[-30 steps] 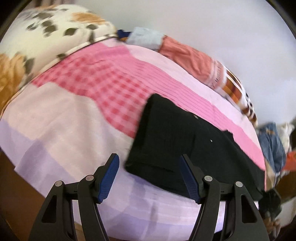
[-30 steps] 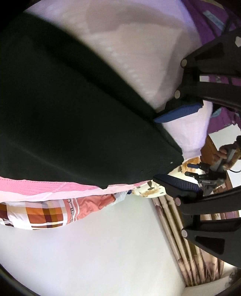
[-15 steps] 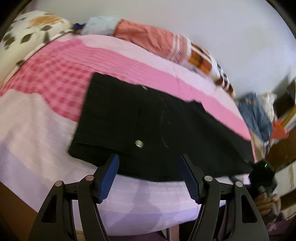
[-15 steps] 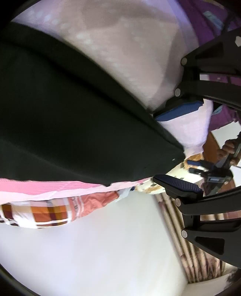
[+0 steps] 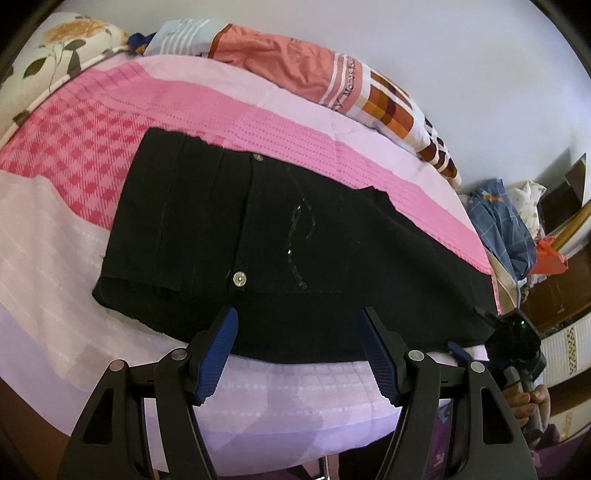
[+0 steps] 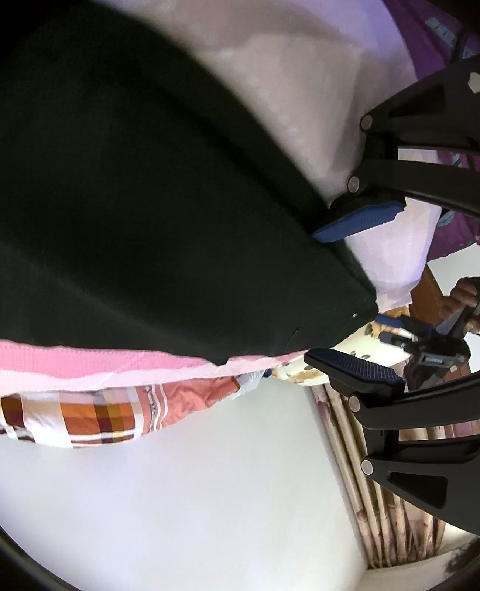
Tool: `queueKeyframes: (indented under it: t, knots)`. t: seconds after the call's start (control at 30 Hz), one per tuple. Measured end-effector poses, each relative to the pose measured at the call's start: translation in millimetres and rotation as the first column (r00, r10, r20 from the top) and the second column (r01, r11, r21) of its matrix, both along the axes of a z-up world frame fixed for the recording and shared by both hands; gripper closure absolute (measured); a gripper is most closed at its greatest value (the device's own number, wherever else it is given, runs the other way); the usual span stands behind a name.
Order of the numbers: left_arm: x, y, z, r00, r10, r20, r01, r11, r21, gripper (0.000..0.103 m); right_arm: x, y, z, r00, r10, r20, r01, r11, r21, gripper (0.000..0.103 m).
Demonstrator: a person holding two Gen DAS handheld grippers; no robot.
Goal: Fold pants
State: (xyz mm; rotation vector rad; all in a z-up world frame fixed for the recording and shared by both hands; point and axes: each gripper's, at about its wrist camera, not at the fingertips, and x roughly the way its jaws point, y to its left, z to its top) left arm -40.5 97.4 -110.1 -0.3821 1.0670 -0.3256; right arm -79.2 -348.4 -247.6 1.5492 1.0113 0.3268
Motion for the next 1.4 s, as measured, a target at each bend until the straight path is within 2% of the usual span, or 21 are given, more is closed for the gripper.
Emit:
queueKeyframes:
  t: [0.2, 0.27, 0.37, 0.4, 0.43, 0.53, 0.7, 0.83, 0.9, 1.03, 1.07, 1.13, 1.2, 1.3, 1.37, 1.4]
  knots:
    - [0.6, -0.3, -13.6, 0.999, -0.002, -0.038, 0.001, 1.0, -0.006, 0.035, 17.7, 26.0, 3.1, 0.995, 0.082, 0.05, -0.08, 0.996, -0.043, 0.045]
    - [-0.2, 0.0, -14.7, 0.999, -0.004, -0.036, 0.004, 1.0, -0.003, 0.035, 26.6, 33.8, 1.6, 0.993, 0.109, 0.054, -0.104, 0.992, -0.078, 0.049]
    - [0.4, -0.2, -17.5, 0.999, -0.007, -0.037, 0.007, 1.0, 0.004, 0.035, 41.7, 52.8, 2.6, 0.977, 0.208, 0.048, -0.2, 0.97, -0.136, 0.067]
    - [0.2, 0.3, -17.9, 0.999, -0.008, -0.034, 0.008, 1.0, 0.008, 0.035, 43.9, 56.8, 2.7, 0.972, 0.231, 0.043, -0.222, 0.962, -0.162, 0.083]
    - [0.3, 0.8, -18.2, 0.999, -0.006, -0.033, 0.007, 1.0, 0.01, 0.035, 44.9, 60.3, 0.2, 0.968, 0.251, 0.03, -0.242, 0.954, -0.18, 0.094]
    - [3.0, 2.3, -18.8, 1.0, 0.002, -0.031, -0.001, 1.0, 0.014, 0.035, 41.8, 61.1, -5.0, 0.966, 0.259, 0.012, -0.253, 0.951, -0.178, 0.097]
    - [5.8, 13.5, -21.9, 0.999, 0.03, -0.046, -0.03, 1.0, -0.002, 0.035, 33.3, 66.5, 12.1, 0.952, 0.305, 0.034, -0.288, 0.927, -0.239, 0.097]
    - [5.3, 18.1, -25.3, 0.997, 0.04, -0.059, -0.041, 0.999, -0.025, 0.035, 28.8, 66.3, 1.7, 0.952, 0.306, 0.006, -0.297, 0.93, -0.216, 0.098]
    - [4.4, 17.6, -25.6, 0.998, 0.038, -0.055, -0.039, 0.999, -0.021, 0.035, 30.6, 64.7, 0.2, 0.955, 0.295, 0.02, -0.286, 0.938, -0.196, 0.098]
    - [4.4, 12.4, -26.9, 0.999, 0.02, -0.046, -0.019, 1.0, 0.013, 0.035, 30.7, 51.7, -4.7, 0.971, 0.229, 0.074, -0.225, 0.972, -0.063, 0.091]
    - [4.9, 10.9, -26.8, 0.999, 0.016, -0.042, -0.015, 1.0, 0.019, 0.035, 28.3, 42.4, -7.2, 0.978, 0.187, 0.088, -0.187, 0.982, -0.01, 0.089]
    - [5.6, 10.5, -26.8, 0.999, 0.013, -0.041, -0.012, 1.0, 0.023, 0.035, 21.7, 22.2, -11.0, 0.991, 0.095, 0.092, -0.098, 0.995, 0.036, 0.077]
    - [7.3, 10.7, -27.5, 0.999, 0.011, -0.042, -0.01, 1.0, 0.02, 0.035, 9.2, -10.6, -15.9, 0.995, -0.017, 0.098, 0.011, 0.998, 0.068, 0.077]
    - [9.9, 14.0, -29.0, 0.998, 0.018, -0.052, -0.017, 1.0, 0.004, 0.035, -15.8, -67.8, -24.0, 0.978, -0.194, 0.077, 0.189, 0.98, 0.066, 0.078]
    - [11.3, 15.2, -29.6, 0.998, 0.023, -0.058, -0.023, 1.0, -0.001, 0.035, -36.2, -107.2, -24.8, 0.953, -0.296, 0.059, 0.296, 0.955, 0.017, 0.087]
    - [11.6, 15.3, -29.9, 0.998, 0.024, -0.06, -0.024, 1.0, 0.0, 0.035, -45.6, -126.6, -22.4, 0.944, -0.326, 0.045, 0.328, 0.943, -0.055, 0.096]
